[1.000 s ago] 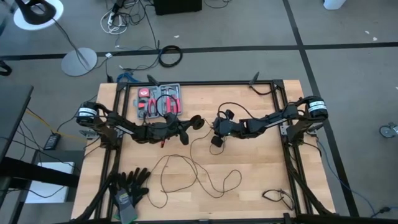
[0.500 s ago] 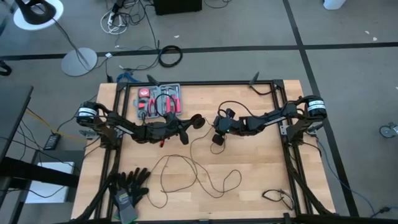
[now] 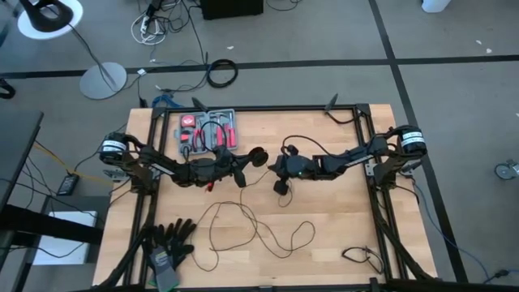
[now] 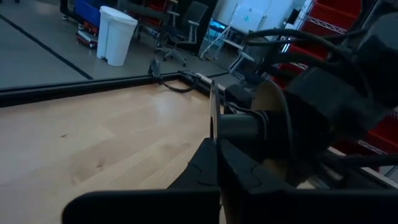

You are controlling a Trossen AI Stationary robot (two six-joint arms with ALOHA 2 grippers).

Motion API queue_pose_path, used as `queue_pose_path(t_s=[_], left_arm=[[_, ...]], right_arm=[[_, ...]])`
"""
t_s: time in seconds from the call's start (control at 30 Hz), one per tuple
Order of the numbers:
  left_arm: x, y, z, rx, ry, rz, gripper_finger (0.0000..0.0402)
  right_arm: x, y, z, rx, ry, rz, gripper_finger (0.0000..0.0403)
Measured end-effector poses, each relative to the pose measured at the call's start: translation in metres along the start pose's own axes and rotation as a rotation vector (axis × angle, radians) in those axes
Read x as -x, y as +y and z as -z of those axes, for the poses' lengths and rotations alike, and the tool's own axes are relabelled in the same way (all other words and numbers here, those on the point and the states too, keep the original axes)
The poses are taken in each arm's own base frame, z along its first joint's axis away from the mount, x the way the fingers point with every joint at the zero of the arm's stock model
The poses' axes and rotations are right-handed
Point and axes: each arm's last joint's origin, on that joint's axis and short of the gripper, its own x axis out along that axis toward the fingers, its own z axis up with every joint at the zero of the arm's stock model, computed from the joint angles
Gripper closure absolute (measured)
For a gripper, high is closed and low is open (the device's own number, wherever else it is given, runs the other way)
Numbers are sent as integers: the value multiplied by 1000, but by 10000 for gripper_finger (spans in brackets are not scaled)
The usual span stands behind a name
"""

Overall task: Coil cords
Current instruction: Coil the black wire onto the spool

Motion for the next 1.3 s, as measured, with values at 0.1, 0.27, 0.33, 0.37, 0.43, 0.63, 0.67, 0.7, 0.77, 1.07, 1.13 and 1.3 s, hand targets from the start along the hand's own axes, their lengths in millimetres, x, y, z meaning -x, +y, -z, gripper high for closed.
queue_pose_path(t_s=[0.1, 0.27, 0.33, 0.37, 0.43, 0.63, 0.67, 0.7, 0.77, 1.07, 1.13, 1.3], left_arm=[[-1, -1, -1, 4, -11, -10, 402], [-7, -6, -6, 1, -19, -13, 402], [-10, -10, -7, -17, -2, -18, 402], [-12, -12, -6, -28, 13, -22, 402], [-16, -17, -6, -58, 46, -30, 402], [-20, -24, -4, -133, 114, -79, 402], [-20, -24, -3, -141, 127, -85, 402], [-20, -24, -2, -149, 140, -90, 402], [-20, -24, 0, -162, 167, -100, 402], [-17, -21, 10, -200, 267, -116, 402], [-15, -21, 13, -218, 293, -122, 402], [-14, -21, 15, -227, 307, -124, 402]], right_arm=[[2, 7, -3, -10, -33, -49, 402], [4, 16, -15, -20, -91, -84, 402], [4, 18, -23, -17, -105, -94, 402], [4, 19, -27, -12, -108, -96, 402], [4, 20, -33, 8, -113, -96, 402], [5, 25, -45, 36, -146, -115, 403], [5, 26, -46, 46, -151, -117, 403], [6, 26, -47, 54, -152, -117, 403], [6, 26, -48, 60, -155, -117, 403], [9, 20, -51, 66, -152, -98, 403], [12, 19, -54, 65, -152, -77, 403], [15, 14, -53, 70, -118, -54, 403]])
